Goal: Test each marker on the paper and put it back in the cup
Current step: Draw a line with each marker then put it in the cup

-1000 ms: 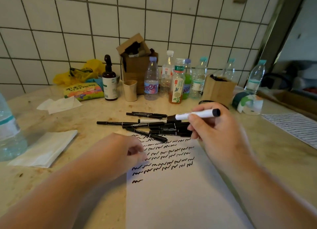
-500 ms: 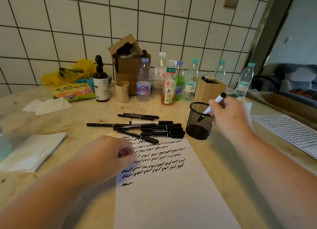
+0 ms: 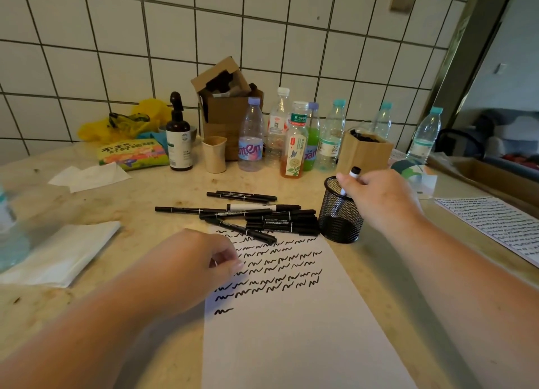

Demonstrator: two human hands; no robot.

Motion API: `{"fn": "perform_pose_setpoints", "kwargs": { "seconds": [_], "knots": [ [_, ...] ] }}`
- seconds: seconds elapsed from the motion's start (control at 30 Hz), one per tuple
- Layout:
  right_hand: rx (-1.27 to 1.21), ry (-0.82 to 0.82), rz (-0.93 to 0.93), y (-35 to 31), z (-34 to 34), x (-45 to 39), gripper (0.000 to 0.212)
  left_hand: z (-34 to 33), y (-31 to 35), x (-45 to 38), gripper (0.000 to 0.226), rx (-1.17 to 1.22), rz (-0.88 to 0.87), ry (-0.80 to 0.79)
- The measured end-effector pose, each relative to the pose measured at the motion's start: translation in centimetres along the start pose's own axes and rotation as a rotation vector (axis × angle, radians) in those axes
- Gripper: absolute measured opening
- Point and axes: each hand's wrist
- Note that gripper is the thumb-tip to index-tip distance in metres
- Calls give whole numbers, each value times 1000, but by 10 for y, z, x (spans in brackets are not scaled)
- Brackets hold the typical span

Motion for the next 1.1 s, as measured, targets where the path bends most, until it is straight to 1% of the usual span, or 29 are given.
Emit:
{"fn": "perform_pose_setpoints", "kwargs": {
  "seconds": [0.07,0.1,0.17,0.2,0.27,0.3,0.33,0.4,0.43,0.5,0.53,0.57,0.63,0.7,0.8,0.9,1.0,1.1],
  "knots": [
    [14,-31,-2,-1,2,0,59,0,0,1,18,-3,6,4],
    [3,-16,-3,-2,5,2,59,0,0,1,18,-4,6,8],
    [-63,96,28,-1,16,6,62,0,0,2,20,-7,1,15],
    [-104,144,80,-2,22,12,56,-1,-1,2,21,-7,0,15],
    [-148,216,271,-7,24,33,29,-2,0,2,20,-7,7,8],
    [-119,224,404,-10,18,45,16,-1,1,1,19,-7,10,6],
    [-58,192,553,-14,8,56,10,-1,1,1,19,-2,12,6],
    [111,78,838,-21,-22,67,14,1,2,0,19,-16,11,0],
    [189,-34,896,-28,-35,66,17,2,3,-1,21,-43,7,-6],
    [239,-243,825,-48,-49,58,16,2,4,-2,24,-86,2,-8],
    [200,-312,746,-59,-53,55,15,2,5,-2,25,-94,2,-6],
    [141,-346,658,-69,-56,53,15,2,5,-2,25,-93,5,-8],
    [92,-328,532,-85,-59,53,15,3,6,1,24,-77,11,-10],
    [116,-278,469,-94,-61,55,20,4,6,2,25,-65,2,-8],
    [201,-249,480,-99,-64,55,30,4,4,1,24,-71,-13,-5],
    [232,-299,486,-103,-63,51,27,4,4,1,23,-69,-15,-9],
    [318,-346,474,-105,-60,51,30,3,4,1,22,-55,-3,-13],
    [374,-422,447,-103,-41,53,25,3,4,0,22,-52,-11,-15]
  ]
}}
Point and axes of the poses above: each hand's wrist, its own x-axis away from the middle knuckle, its own z-axis out of the back of the hand, y = z × x, and after that the axes turned 15 degrees about x, right-handed
